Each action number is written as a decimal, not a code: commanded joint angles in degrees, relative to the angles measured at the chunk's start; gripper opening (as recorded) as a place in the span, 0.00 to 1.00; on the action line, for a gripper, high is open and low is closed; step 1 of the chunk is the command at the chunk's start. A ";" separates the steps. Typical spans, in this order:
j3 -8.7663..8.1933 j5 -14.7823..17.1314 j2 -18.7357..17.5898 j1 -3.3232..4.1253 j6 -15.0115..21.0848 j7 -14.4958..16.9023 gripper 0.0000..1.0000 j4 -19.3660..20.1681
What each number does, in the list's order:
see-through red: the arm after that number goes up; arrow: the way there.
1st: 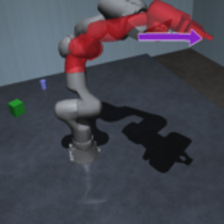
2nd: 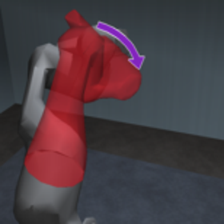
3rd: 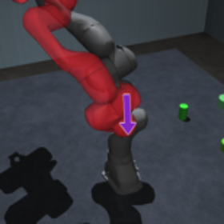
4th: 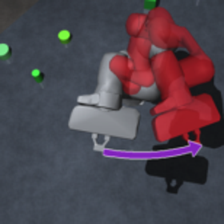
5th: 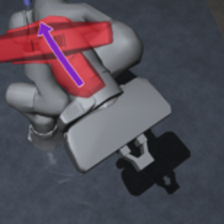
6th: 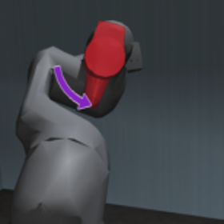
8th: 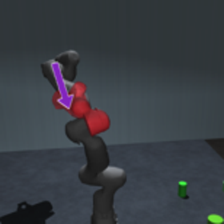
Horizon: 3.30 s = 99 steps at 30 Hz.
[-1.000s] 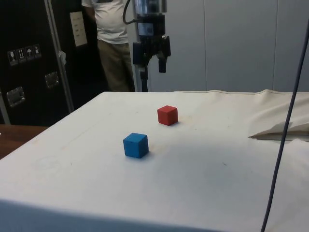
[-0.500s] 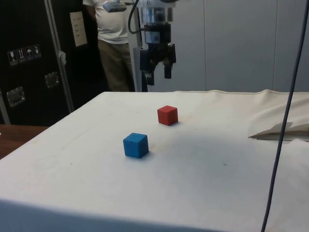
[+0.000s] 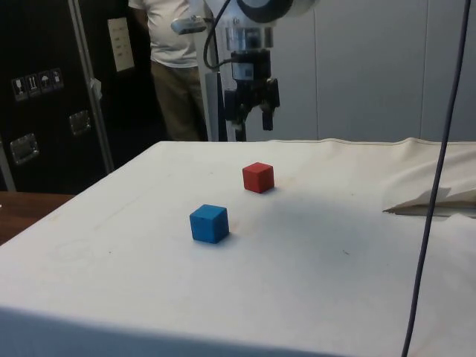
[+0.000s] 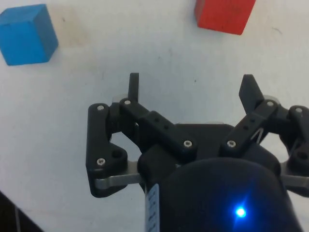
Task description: Stack the two cubes.
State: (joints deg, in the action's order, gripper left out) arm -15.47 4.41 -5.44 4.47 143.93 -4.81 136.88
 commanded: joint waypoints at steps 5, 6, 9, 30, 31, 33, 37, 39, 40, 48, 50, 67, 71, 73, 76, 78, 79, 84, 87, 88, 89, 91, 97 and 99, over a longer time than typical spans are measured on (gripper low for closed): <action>-0.23 0.00 -1.26 0.06 3.67 -1.15 1.00 0.86; -0.17 0.00 -1.15 0.00 2.35 -0.69 1.00 0.52; -0.40 -0.69 -2.23 0.11 6.02 -2.35 1.00 1.38; -0.29 -0.46 -6.13 0.06 11.40 -2.46 1.00 2.12; -0.29 -0.46 -6.82 -0.06 12.66 -2.41 1.00 2.18; -0.34 -0.46 -7.56 -0.06 13.29 -2.35 1.00 2.12; -0.69 -0.63 -9.68 0.00 15.41 -2.41 1.00 2.01; -0.63 -0.46 -9.51 0.06 14.95 -2.35 1.00 2.06; -0.80 -0.52 -10.60 -0.06 16.27 -2.41 1.00 1.78; -1.89 -0.92 -13.87 0.17 18.51 -2.64 1.00 0.46; -2.06 -0.97 -14.27 0.23 18.68 -2.64 1.00 0.29; -2.41 0.06 -18.91 0.00 20.17 -4.13 1.00 -2.86; -2.01 0.57 -18.85 -0.40 20.68 -4.58 1.00 -2.75; -1.95 0.69 -18.74 -0.69 20.40 -4.41 1.00 -2.81; -2.86 0.06 -19.08 -0.06 20.28 -4.93 1.00 -3.04; -2.41 0.57 -18.51 -0.52 19.88 -4.53 1.00 -2.98; -2.52 0.57 -18.45 -0.52 19.82 -4.53 1.00 -2.98; -3.15 0.06 -18.62 -0.06 19.82 -4.93 0.39 -3.15; -2.81 0.46 -18.11 -0.40 19.31 -4.58 0.19 -3.04; -2.81 0.46 -18.11 -0.40 19.25 -4.58 0.07 -3.04; -2.81 0.46 -18.11 -0.40 19.25 -4.58 0.03 -3.04; -2.86 0.46 -18.05 -0.40 19.14 -4.64 0.03 -3.04; -2.92 0.40 -18.05 -0.40 19.02 -4.64 0.03 -3.09; -3.32 0.11 -17.42 -0.06 18.28 -4.87 0.03 -3.32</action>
State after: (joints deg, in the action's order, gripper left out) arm -18.79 4.47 -23.66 4.41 163.35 -9.74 133.50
